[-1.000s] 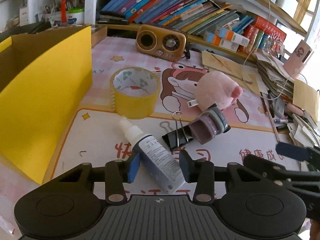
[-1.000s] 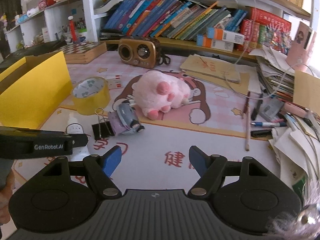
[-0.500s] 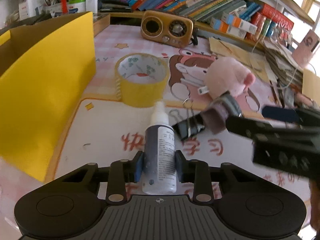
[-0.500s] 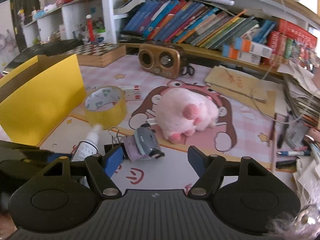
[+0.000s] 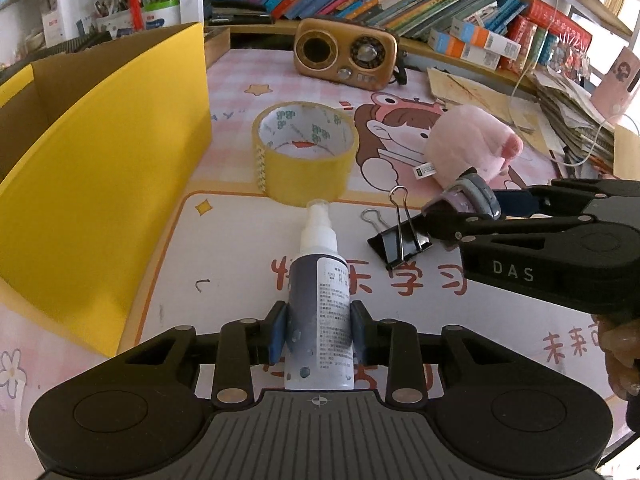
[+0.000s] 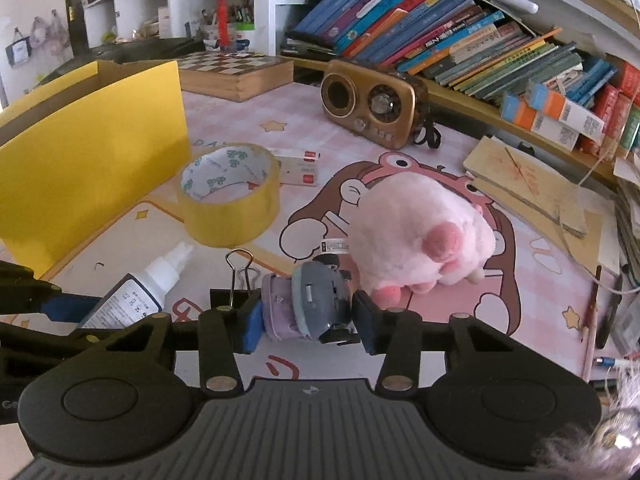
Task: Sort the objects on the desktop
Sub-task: 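Grasp the purple-grey gadget with the right gripper while the left holds the bottle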
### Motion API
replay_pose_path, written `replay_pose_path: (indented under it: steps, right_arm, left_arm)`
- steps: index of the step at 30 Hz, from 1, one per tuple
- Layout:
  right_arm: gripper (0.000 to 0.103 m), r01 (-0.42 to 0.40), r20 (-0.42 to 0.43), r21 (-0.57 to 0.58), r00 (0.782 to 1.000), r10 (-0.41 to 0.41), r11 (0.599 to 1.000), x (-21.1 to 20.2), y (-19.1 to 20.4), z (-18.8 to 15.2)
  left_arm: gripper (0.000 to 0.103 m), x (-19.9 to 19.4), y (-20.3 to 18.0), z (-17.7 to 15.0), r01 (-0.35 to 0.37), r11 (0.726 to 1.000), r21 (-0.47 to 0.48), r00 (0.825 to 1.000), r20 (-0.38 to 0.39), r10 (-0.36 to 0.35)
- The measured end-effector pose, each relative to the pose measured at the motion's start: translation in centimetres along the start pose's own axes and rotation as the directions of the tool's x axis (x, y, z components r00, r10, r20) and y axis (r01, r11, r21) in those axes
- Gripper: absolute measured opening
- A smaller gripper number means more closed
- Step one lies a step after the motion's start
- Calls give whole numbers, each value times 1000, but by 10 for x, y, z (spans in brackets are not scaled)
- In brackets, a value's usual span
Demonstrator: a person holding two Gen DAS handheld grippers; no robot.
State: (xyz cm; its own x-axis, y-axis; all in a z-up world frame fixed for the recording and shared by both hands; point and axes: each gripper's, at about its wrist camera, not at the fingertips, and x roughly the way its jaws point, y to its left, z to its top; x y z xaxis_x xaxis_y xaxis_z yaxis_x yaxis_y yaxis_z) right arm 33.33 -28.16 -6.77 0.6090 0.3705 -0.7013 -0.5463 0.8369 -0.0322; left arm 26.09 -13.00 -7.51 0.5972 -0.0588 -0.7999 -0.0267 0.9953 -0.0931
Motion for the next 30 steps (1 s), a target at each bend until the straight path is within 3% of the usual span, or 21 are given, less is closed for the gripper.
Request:
replay_pose_path:
  steps: [6, 11, 20, 30]
  right_arm:
    - [41, 11, 15, 54, 1000, -12, 998, -8, -5, -2]
    - [41, 26, 70, 139, 997, -36, 990, -29, -15, 0]
    - [41, 36, 66, 277, 996, -57, 960, -66, -29, -16]
    - [41, 46, 93, 287, 993, -76, 957, -99, -15, -27]
  left_arm:
    - [31, 1, -2, -1, -3, 999, 38, 1000, 8, 3]
    - [31, -9, 4, 3, 7, 1000, -18, 999, 32, -6]
    - [31, -64, 7, 14, 123, 988, -97, 980, 166, -106]
    - [31, -91, 13, -1, 196, 972, -131, 965, 201, -168]
